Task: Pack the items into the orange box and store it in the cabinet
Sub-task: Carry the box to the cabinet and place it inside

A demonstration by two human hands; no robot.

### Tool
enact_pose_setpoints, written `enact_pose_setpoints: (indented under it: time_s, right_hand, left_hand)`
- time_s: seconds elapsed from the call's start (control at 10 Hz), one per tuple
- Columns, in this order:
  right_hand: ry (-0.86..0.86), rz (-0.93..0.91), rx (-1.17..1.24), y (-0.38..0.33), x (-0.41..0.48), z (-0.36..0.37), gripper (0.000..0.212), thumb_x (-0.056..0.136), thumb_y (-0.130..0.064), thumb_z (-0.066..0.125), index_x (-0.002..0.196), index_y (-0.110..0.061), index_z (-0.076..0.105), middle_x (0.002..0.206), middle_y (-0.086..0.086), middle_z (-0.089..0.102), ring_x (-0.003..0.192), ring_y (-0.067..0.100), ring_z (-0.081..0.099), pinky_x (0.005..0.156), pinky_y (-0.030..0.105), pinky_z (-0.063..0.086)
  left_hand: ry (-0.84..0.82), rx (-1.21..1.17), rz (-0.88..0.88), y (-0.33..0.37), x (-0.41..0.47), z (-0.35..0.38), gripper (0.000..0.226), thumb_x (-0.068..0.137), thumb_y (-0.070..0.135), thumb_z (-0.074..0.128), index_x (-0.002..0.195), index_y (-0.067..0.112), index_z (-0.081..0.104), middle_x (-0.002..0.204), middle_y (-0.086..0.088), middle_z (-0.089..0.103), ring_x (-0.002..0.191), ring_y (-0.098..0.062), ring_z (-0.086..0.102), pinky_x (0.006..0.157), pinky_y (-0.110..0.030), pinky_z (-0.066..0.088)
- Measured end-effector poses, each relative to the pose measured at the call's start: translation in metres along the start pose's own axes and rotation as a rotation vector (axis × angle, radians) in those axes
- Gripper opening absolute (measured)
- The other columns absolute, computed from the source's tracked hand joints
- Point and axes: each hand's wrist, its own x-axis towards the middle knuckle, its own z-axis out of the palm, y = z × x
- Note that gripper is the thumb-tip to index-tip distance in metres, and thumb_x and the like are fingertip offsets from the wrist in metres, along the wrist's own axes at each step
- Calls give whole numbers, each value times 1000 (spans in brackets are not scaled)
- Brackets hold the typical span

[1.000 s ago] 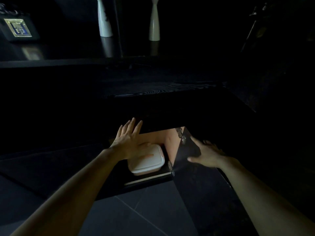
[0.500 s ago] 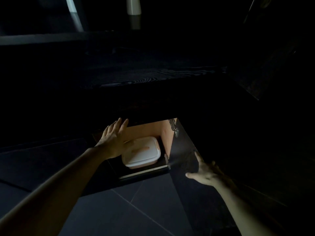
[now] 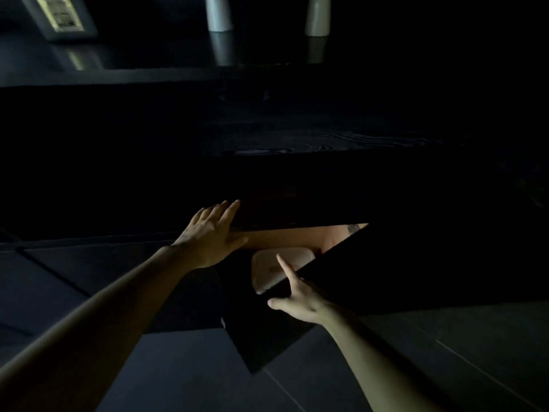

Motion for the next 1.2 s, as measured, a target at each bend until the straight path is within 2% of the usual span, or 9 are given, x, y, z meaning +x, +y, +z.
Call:
enact_pose_setpoints:
  time_s: [0.1,0.2,0.3,0.5,0.6,0.7,1.0,1.1,1.2]
  right_hand:
    - [-132,-88,-221,-24,24,20,87,74,-41,57,133,-61,-4,136,21,39,105,30,56,82,42,47]
    - [-247,-74,-554,-24,41,33,80,80,-33,56,139,-53,5,151,19,10,137,45,7,106,56,22]
    - [-258,-45,-566,-24,60,32,75,81,-29,54,139,-52,13,150,17,11,137,44,12,106,54,26]
    - [-224,-35,-454,-36,94,14,79,82,-29,55,133,-63,5,154,13,0,140,36,10,104,59,21]
    - [-191,-50,-410,-41,106,11,79,81,-32,56,134,-62,6,151,14,10,137,35,20,105,60,25]
    - [-141,-59,-367,-44,119,8,78,80,-35,58,136,-59,10,147,13,20,133,34,27,104,55,28]
    - [-99,37,-257,-51,138,5,90,74,-41,63,139,-54,2,156,5,8,140,31,12,107,53,21]
    - [-70,17,-202,-53,124,1,88,78,-36,64,141,-51,4,156,4,9,141,28,14,108,49,23]
    - [38,-99,-205,-74,99,-25,80,80,-34,65,143,-42,16,153,2,21,138,23,24,107,43,29]
  left_hand:
    - [14,14,-53,-32,-10,2,81,85,63,36,147,21,6,155,-10,8,142,-27,9,114,-38,8]
    - [7,-19,-100,-58,-17,7,80,85,63,36,147,21,7,155,-12,6,142,-28,8,114,-38,6]
    - [30,-47,-113,-77,-19,16,80,85,62,37,147,20,8,155,-12,7,142,-28,8,113,-39,7]
    - [62,-83,-129,-98,-18,30,79,85,61,37,147,22,5,156,-10,7,142,-27,8,113,-38,7]
    - [63,-100,-124,-103,-19,35,79,86,61,37,147,22,5,156,-9,6,142,-26,7,113,-37,7]
    - [72,-102,-124,-109,-22,41,79,86,60,38,147,21,6,156,-9,8,142,-25,8,113,-36,8]
    - [55,-85,-146,-113,-30,36,77,87,58,40,146,21,9,155,-8,11,141,-23,12,112,-34,9]
    - [53,-98,-167,-112,-33,29,78,86,58,41,147,20,9,155,-8,13,141,-24,14,113,-34,11]
    - [54,-85,-165,-109,-34,14,79,86,59,41,147,19,9,154,-7,16,141,-24,15,113,-36,12]
